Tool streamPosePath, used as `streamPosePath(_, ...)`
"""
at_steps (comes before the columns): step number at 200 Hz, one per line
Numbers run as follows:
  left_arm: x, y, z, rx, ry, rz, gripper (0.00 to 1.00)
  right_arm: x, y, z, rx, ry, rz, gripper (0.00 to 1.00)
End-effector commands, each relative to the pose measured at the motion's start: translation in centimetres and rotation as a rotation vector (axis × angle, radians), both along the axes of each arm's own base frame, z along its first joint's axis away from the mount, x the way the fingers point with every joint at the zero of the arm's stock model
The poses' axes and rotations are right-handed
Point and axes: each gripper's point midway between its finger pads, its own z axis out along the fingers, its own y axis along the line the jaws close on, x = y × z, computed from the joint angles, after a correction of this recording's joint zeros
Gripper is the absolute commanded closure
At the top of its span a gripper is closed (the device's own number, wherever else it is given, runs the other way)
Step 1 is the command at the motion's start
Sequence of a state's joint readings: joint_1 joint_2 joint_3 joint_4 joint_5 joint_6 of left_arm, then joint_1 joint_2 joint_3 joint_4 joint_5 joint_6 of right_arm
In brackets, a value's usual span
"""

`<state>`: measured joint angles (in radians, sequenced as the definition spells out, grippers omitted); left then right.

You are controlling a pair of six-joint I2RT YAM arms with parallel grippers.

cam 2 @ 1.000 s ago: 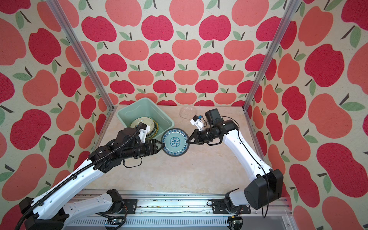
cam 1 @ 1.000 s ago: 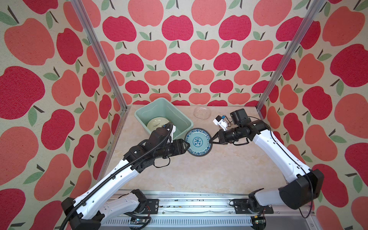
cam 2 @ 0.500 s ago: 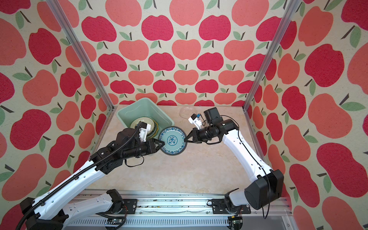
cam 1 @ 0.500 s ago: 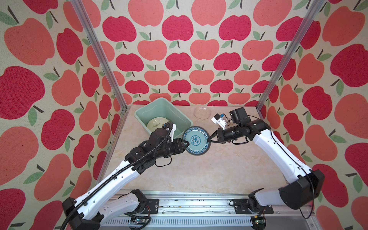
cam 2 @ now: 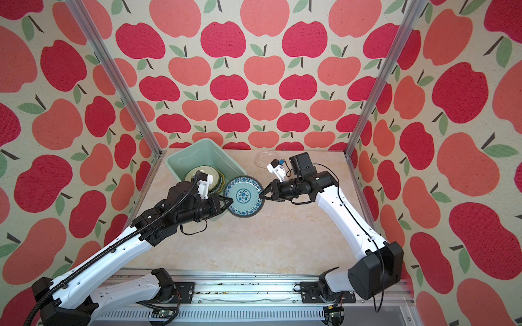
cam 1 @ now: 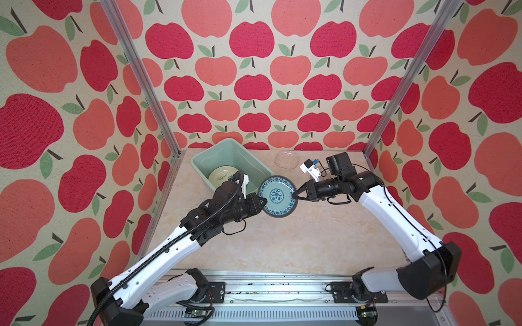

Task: Place the plates into the plastic bin on the countertop
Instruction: 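Lift the blue-and-white plate upright with the right gripper while the left gripper steadies it, then carry the blue-and-white plate over the bin with the right gripper while the left gripper withdraws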

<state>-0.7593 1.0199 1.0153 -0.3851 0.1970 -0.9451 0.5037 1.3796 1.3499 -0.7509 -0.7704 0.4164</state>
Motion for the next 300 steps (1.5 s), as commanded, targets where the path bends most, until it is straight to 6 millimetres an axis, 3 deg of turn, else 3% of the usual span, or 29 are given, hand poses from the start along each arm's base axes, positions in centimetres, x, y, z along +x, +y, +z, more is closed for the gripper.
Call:
streamPosePath(1,0.0,-1.2,1.3,-0.105,-0.003,-0.006,1.00,-0.4,1.2,3.1,0.142,-0.046,0.022,0.76)
streamPosePath(49,0.3,-1.6,1.1,-0.175,0.035,0.032,1.00,-0.1,1.7,4.1,0.222,-0.072,0.014,0.76)
streamPosePath(80,0.4,-1.5,0.8,-0.176,0.049,0.050,1.00,0.0,1.7,4.9,0.247,-0.088,0.006,0.93)
streamPosePath(107,0.5,-1.5,1.0,-0.175,0.050,0.054,1.00,0.2,1.8,5.4,0.258,-0.090,0.002,1.00)
streamPosePath(126,0.6,-1.2,1.5,-0.171,0.030,0.065,0.92,0.6,1.8,5.5,0.247,-0.088,-0.017,1.00)
streamPosePath(142,0.7,-0.5,2.2,-0.148,-0.002,0.082,0.79,1.2,1.7,5.3,0.212,-0.084,-0.047,1.00)
streamPosePath(171,0.8,2.1,3.8,-0.066,-0.092,0.152,0.44,2.8,1.7,5.0,0.151,-0.095,-0.098,1.00)
streamPosePath(196,0.6,5.4,5.2,0.007,-0.183,0.237,0.25,4.7,1.8,5.0,0.108,-0.110,-0.144,1.00)
streamPosePath(233,0.1,10.8,6.8,0.166,-0.304,0.366,0.09,7.8,2.8,5.0,0.028,-0.130,-0.213,1.00)
streamPosePath(253,0.1,13.2,7.7,0.244,-0.352,0.435,0.05,9.9,3.6,4.6,-0.049,-0.145,-0.270,1.00)
streamPosePath(300,0.8,15.8,7.8,0.414,-0.345,0.498,0.00,14.0,7.8,3.2,-0.149,-0.139,-0.362,1.00)
